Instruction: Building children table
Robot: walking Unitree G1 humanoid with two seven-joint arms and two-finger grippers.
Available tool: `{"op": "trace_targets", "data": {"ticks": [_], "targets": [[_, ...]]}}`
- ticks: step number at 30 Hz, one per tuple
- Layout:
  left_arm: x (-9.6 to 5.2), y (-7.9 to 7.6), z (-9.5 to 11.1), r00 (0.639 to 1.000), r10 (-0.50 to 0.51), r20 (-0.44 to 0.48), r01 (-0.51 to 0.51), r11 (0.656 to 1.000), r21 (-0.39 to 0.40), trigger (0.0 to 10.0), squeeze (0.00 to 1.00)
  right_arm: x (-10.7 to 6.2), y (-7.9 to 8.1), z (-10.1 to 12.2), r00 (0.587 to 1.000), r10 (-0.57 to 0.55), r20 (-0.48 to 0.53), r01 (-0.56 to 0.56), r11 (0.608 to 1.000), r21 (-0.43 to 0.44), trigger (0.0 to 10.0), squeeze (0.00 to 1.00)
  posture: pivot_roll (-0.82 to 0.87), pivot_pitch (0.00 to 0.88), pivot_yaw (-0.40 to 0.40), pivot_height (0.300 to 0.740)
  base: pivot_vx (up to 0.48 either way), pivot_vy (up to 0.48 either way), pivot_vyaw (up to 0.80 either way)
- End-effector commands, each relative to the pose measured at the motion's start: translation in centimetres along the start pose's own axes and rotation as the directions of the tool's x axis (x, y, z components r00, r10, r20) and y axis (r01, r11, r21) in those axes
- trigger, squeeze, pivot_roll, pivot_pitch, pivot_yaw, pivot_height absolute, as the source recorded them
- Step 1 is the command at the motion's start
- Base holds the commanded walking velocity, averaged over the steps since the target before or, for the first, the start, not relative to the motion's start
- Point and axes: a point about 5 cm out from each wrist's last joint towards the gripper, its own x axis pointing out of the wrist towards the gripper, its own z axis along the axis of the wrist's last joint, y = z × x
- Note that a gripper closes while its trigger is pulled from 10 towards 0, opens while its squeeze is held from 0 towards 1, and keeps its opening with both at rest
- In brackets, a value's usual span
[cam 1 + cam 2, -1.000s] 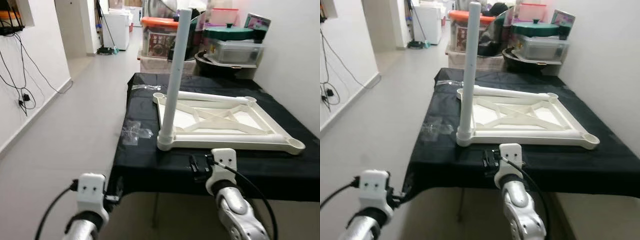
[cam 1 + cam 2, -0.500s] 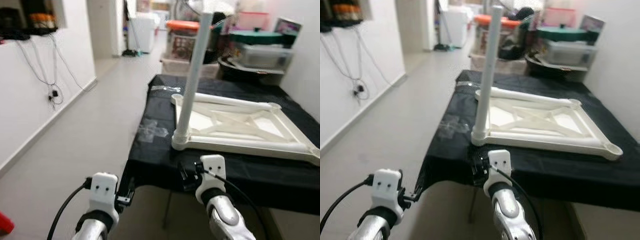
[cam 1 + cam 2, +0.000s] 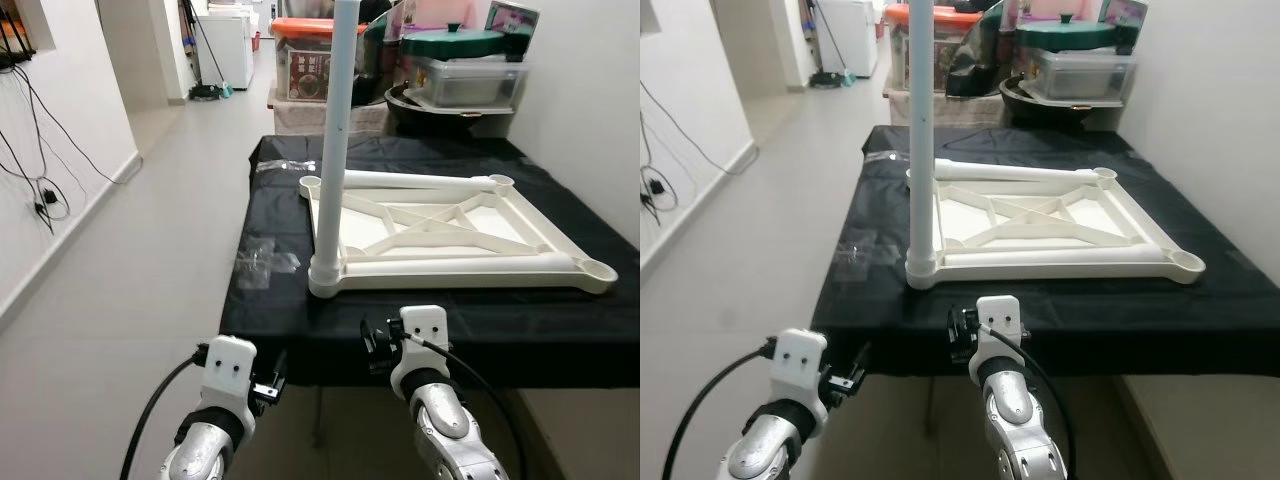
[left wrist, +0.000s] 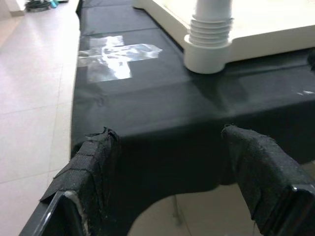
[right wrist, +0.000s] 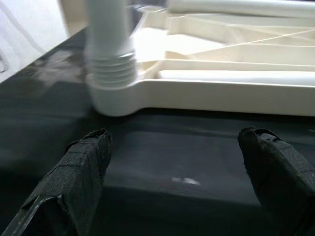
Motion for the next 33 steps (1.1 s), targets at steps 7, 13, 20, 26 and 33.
{"op": "trace_targets", "data": {"ticks": [7,13,20,26,33], "targets": [[0.4,0.1,-0.5,1.0,0.001,-0.004,-0.001,1.0,0.018,10.0,0.0,0.4,-0.1,-0.3,1.0,-0.021,-0.001,0.021,1.0,-0.022,10.0,0.0,0.07,0.0,-0.033,0.74,-0.234,0.0,0.0],[0.5,0.1,-0.7,1.0,0.002,-0.003,-0.002,1.0,0.02,10.0,0.0,0.5,-0.2,-0.5,1.0,-0.021,-0.001,0.021,1.0,-0.022,10.0,0.0,0.07,0.0,-0.03,0.74,-0.274,0.0,0.0],[0.8,-0.1,-0.7,1.0,0.006,0.004,-0.006,1.0,0.025,10.0,0.0,0.8,-0.4,-0.5,1.0,-0.025,0.005,0.026,0.999,-0.035,10.0,0.0,0.05,0.0,-0.023,0.74,-0.204,0.0,0.0],[1.0,0.1,-0.6,1.0,0.019,0.016,-0.02,0.999,0.026,10.0,0.0,0.9,-0.5,-0.6,0.999,-0.042,-0.003,0.042,0.997,-0.059,10.0,0.0,0.05,0.0,-0.03,0.74,0.0,0.0,0.0],[1.5,0.9,0.3,0.996,0.067,0.057,-0.067,0.998,0.01,10.0,0.0,1.0,-0.9,-0.5,0.998,-0.057,0.014,0.058,0.997,-0.05,10.0,0.0,0.05,0.0,-0.033,0.74,0.0,0.0,0.0]]}}
